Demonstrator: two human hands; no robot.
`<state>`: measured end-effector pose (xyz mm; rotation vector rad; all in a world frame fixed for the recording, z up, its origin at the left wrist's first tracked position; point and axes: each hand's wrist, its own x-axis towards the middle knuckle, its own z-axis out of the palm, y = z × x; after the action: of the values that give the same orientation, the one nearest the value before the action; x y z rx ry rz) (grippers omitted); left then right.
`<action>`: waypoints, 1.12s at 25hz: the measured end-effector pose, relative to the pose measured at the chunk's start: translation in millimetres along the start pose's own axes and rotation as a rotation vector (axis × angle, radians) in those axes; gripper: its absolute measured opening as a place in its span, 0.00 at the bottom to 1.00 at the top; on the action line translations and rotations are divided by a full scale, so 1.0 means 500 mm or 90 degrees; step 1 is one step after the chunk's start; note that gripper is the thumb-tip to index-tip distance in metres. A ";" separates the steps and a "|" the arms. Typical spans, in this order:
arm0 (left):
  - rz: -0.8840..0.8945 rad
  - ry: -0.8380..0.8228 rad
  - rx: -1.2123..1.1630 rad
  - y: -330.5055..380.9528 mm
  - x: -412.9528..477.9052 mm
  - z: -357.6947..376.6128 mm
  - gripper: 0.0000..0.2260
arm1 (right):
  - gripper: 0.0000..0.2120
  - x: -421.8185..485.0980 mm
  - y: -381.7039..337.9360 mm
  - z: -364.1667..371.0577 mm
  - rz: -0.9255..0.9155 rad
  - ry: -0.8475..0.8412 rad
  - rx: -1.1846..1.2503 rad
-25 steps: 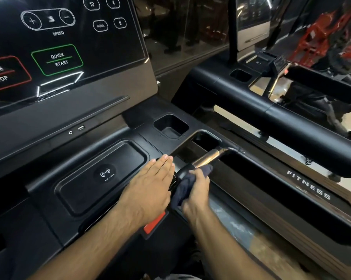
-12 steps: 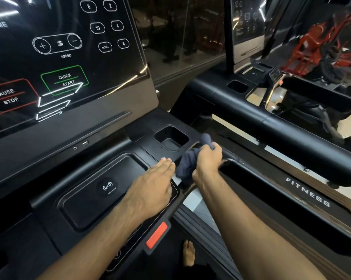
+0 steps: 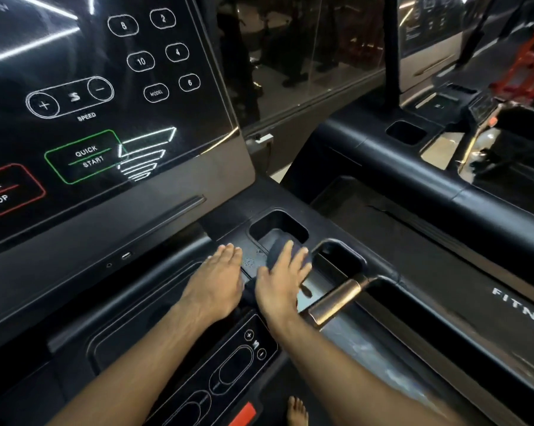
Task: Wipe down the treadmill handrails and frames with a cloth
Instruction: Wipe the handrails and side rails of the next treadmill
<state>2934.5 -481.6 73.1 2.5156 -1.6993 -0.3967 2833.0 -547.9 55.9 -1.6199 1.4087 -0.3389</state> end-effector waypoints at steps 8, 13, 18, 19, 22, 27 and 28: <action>-0.096 0.043 -0.012 -0.019 0.007 0.028 0.26 | 0.30 0.054 0.025 -0.011 -0.437 -0.096 -0.442; -0.106 0.064 0.007 -0.044 0.000 0.029 0.27 | 0.31 0.091 -0.025 0.017 -0.378 -0.065 -0.518; -0.068 0.066 -0.025 -0.082 -0.016 0.031 0.29 | 0.29 0.148 -0.060 0.012 -0.429 -0.112 -0.530; -0.058 0.071 -0.042 -0.084 -0.017 0.028 0.29 | 0.30 0.150 -0.077 0.018 -0.380 -0.101 -0.514; -0.050 0.105 -0.082 -0.096 -0.017 0.022 0.27 | 0.30 0.106 -0.077 0.062 -0.502 -0.083 -0.561; -0.046 0.098 -0.072 -0.092 -0.019 0.029 0.27 | 0.30 0.113 -0.086 0.040 -0.326 -0.077 -0.516; -0.051 0.092 -0.072 -0.087 -0.015 0.029 0.27 | 0.30 0.083 -0.074 0.043 -0.383 -0.079 -0.535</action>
<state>2967.5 -457.1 51.1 2.4706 -1.4861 -0.2992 2884.2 -578.2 58.7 -2.7036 0.9739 0.0455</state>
